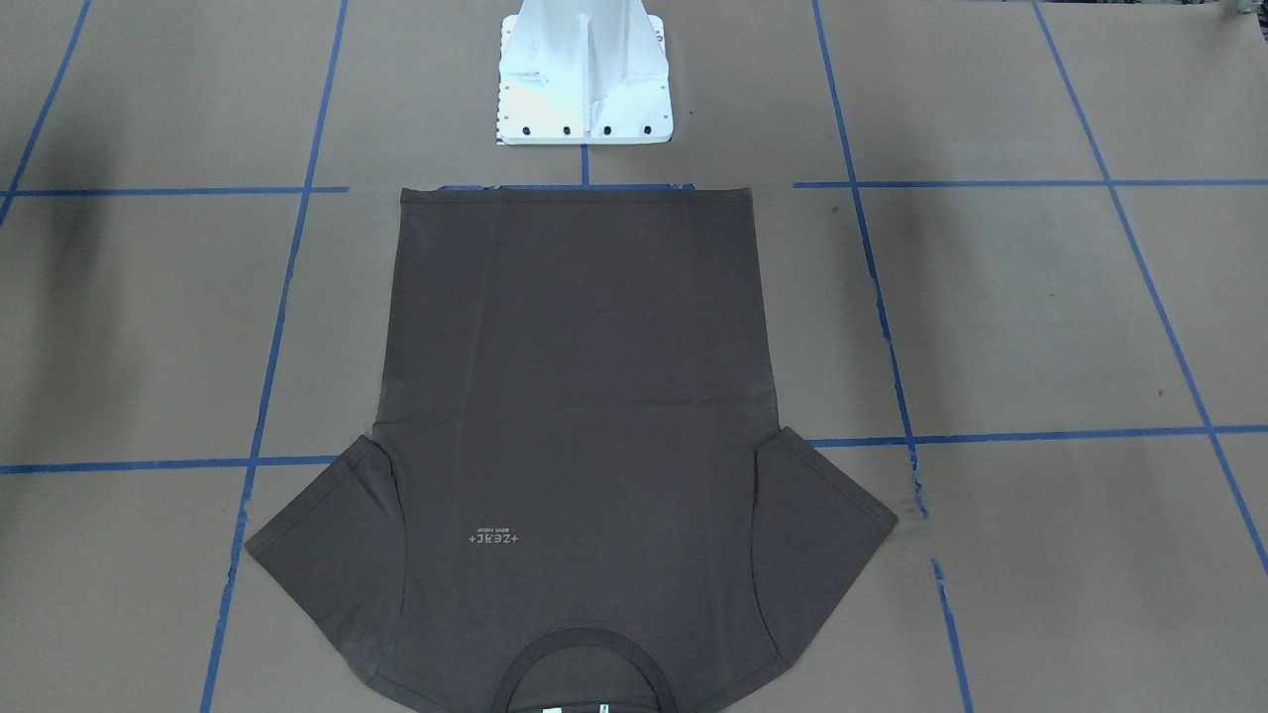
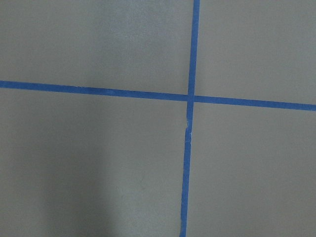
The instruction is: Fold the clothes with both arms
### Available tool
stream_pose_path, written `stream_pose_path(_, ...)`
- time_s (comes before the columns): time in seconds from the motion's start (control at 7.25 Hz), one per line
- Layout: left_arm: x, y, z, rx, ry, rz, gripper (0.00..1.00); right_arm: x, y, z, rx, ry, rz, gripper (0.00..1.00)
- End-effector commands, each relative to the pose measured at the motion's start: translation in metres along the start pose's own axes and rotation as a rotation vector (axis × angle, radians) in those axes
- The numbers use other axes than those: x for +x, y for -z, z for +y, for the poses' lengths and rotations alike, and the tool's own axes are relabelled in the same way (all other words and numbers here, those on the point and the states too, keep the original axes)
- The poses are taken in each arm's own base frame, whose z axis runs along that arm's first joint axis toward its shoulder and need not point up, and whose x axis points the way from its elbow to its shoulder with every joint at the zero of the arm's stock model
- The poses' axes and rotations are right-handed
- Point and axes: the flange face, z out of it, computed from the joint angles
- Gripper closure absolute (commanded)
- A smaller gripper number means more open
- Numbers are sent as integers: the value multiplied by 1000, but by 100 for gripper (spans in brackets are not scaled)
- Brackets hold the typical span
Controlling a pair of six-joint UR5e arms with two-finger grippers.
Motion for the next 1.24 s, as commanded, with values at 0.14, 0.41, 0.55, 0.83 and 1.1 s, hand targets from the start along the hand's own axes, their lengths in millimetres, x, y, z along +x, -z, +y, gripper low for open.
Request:
stream_pose_path(0.14,1,4,6,-5,-21,-49,0,0,-8,3,-21,-13,-49,0)
stream_pose_path(0.41,11,14,3,12,-30,-61,0,-16,-4,7,-42,-14,-177,0)
stream_pose_path(0.55,14,16,2,24,-43,-53,0,-37,-13,6,-54,37,-188,0)
stream_pose_path(0.83,17,19,1,29,-59,-52,0,-137,-24,-26,-28,10,-221,0)
stream_pose_path(1.1,9,10,9,15,-42,-53,0,-280,-34,-60,19,-95,-204,0)
